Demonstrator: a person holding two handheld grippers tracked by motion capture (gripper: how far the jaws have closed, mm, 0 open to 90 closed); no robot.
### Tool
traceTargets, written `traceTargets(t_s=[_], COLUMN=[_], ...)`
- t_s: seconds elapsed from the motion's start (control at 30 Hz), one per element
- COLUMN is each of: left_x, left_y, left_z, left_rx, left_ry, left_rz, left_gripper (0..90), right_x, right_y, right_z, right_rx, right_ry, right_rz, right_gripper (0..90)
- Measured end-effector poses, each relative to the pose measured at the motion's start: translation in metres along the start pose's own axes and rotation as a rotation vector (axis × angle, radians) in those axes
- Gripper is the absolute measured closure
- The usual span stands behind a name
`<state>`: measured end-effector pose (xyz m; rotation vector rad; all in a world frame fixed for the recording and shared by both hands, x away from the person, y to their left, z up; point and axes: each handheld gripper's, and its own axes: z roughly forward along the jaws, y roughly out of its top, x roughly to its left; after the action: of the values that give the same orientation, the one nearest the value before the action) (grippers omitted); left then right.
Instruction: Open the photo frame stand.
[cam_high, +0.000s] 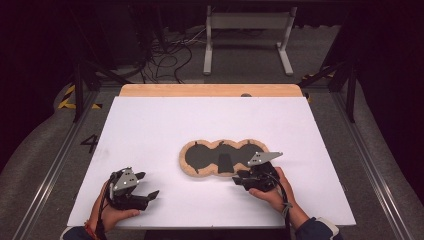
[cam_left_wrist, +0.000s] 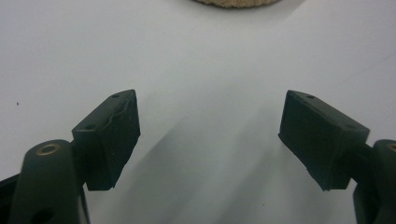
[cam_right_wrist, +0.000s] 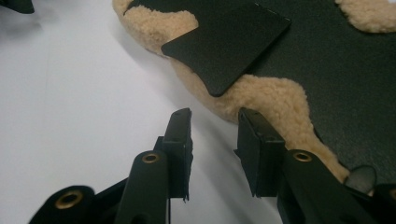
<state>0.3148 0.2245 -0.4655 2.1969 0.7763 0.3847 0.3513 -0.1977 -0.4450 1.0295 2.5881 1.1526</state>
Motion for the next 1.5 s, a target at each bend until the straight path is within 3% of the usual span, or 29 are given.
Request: traceTargets(t_s=[0.17, 0.37, 0.53, 0.73, 0.97, 1.0, 1.07, 1.17, 1.2, 1.33, 1.5], left_x=[-0.001, -0.002, -0.002, -0.002, -0.002, -0.002, -0.003, -0.004, -0.004, -0.006, -0.006], left_y=[0.000, 0.000, 0.000, 0.000, 0.001, 0.001, 0.003, 0.005, 0.006, 0.007, 0.008], left_z=[0.002, 0.003, 0.004, 0.004, 0.006, 0.006, 0.008, 0.011, 0.012, 0.014, 0.015], left_rx=[0.009, 0.016, 0.021, 0.024, 0.020, 0.020, 0.021, 0.027, 0.031, 0.041, 0.041], left_ry=[-0.006, -0.010, -0.012, -0.015, -0.018, -0.018, -0.018, -0.021, -0.020, -0.020, -0.018], left_rz=[0.001, 0.002, -0.003, -0.004, -0.004, -0.004, -0.004, 0.004, 0.005, 0.009, 0.002], left_gripper=[20.3, 19.8, 19.4, 18.8, 18.2, 18.2, 18.2, 18.2, 18.2, 18.2, 18.1], right_x=[-0.001, 0.001, 0.007, 0.003, -0.008, -0.008, -0.012, -0.016, -0.019, -0.023, -0.027], right_y=[0.004, 0.006, 0.008, 0.012, 0.015, 0.015, 0.014, 0.014, 0.015, 0.016, 0.018], right_z=[0.004, 0.003, 0.001, 0.004, 0.004, 0.004, 0.004, 0.005, 0.006, 0.007, 0.009], right_rx=[0.024, 0.013, 0.018, 0.010, -0.027, -0.027, -0.037, -0.045, -0.057, -0.067, -0.090], right_ry=[0.038, 0.057, 0.067, 0.059, 0.108, 0.108, 0.153, 0.185, 0.213, 0.260, 0.304], right_rz=[0.011, 0.019, -0.007, 0.031, 0.161, 0.161, 0.205, 0.260, 0.299, 0.347, 0.461], right_gripper=[64.1, 63.4, 65.0, 62.3, 66.0, 66.0, 61.4, 61.1, 57.4, 52.4, 48.6])
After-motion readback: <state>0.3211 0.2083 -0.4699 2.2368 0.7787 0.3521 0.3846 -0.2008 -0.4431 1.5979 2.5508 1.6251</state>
